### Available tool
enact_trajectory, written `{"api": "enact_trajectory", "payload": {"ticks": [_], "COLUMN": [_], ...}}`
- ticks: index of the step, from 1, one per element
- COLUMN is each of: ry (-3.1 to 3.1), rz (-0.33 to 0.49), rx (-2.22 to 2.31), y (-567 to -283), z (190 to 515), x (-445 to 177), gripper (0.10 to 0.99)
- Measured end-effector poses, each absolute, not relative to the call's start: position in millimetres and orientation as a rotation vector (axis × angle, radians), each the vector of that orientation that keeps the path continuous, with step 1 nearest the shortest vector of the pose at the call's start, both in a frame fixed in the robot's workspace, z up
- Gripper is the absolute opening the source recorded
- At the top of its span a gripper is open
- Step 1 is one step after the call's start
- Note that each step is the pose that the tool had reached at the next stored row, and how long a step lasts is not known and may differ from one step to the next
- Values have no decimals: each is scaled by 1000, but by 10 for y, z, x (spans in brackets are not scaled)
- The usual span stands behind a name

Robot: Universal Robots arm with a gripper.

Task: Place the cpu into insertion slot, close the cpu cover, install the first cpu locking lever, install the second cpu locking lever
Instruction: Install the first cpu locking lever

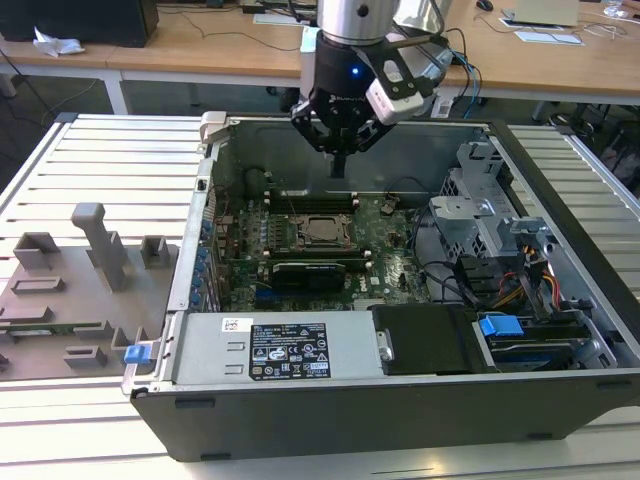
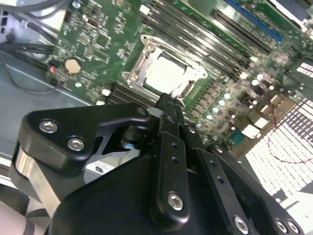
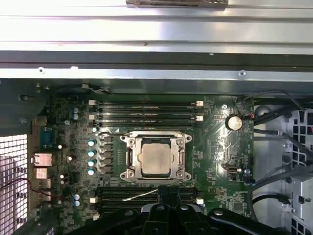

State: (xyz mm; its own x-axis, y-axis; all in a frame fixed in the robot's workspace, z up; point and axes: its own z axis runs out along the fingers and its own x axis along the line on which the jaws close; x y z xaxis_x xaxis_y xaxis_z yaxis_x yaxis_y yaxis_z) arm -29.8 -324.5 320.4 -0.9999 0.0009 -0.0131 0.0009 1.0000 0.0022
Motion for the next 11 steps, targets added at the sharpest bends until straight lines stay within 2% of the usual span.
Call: {"api": "enact_trajectory", "payload": {"ticks": [11], "ry": [3122], "rz": [3], "rx": [1], "y": [-3245], "z": [3189], "x": [-725], "gripper": [106]}}
